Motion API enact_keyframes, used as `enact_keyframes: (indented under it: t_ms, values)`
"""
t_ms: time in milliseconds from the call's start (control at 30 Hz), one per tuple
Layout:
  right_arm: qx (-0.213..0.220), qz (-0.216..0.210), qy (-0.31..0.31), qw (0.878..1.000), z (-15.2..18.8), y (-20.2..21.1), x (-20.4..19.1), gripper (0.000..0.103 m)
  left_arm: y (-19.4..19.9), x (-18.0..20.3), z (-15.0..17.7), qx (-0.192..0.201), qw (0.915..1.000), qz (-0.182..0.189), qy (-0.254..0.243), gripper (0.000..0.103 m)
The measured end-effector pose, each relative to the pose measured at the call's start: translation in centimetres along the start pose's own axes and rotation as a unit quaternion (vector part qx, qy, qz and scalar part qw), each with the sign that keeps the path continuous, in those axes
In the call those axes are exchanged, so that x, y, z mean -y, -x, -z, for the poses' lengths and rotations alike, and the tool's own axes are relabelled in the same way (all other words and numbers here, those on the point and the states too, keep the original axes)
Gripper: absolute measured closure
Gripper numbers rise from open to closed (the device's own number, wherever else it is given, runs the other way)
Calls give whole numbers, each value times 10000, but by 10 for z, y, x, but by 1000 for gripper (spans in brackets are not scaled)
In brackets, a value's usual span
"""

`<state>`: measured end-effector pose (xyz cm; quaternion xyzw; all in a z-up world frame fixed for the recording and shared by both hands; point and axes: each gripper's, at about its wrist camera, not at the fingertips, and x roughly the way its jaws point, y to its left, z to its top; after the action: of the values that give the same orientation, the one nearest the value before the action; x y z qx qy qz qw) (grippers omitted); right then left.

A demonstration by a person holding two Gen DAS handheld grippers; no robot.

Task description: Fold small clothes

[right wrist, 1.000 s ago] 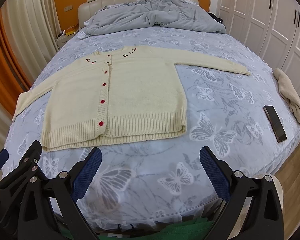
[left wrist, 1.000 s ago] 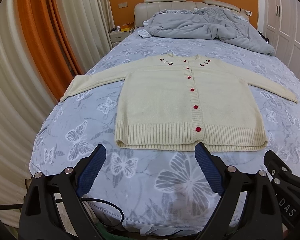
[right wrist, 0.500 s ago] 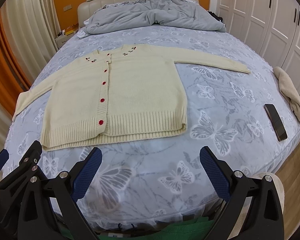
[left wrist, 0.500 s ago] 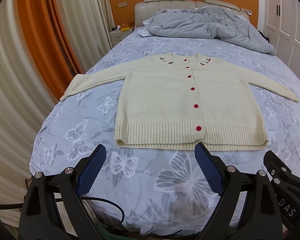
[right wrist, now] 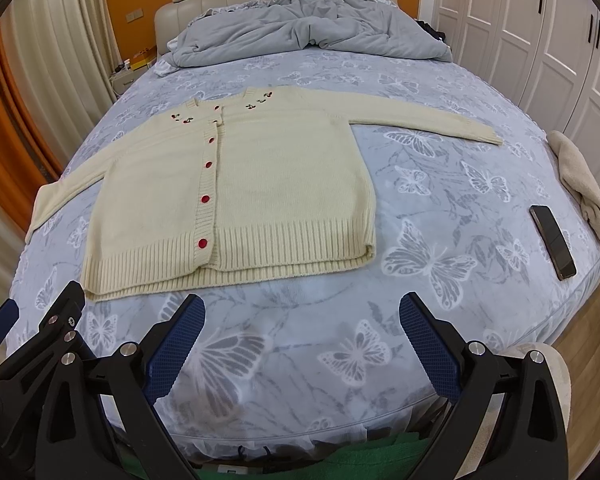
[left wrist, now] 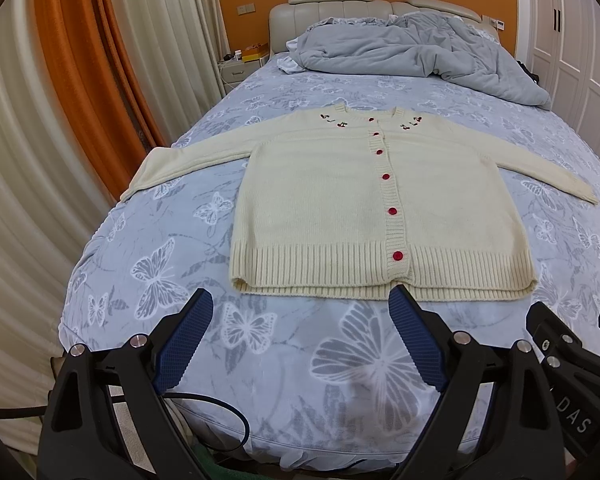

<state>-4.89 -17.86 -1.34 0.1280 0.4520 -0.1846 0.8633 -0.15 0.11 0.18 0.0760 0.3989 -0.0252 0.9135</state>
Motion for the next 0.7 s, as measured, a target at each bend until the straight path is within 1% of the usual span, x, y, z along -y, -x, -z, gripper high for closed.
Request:
enact_keyframes:
  t_ms: [700]
  values:
    - [-8, 5, 7, 10000, 1, -1, 0, 6, -1, 1, 1, -11, 10000, -3, 1, 18]
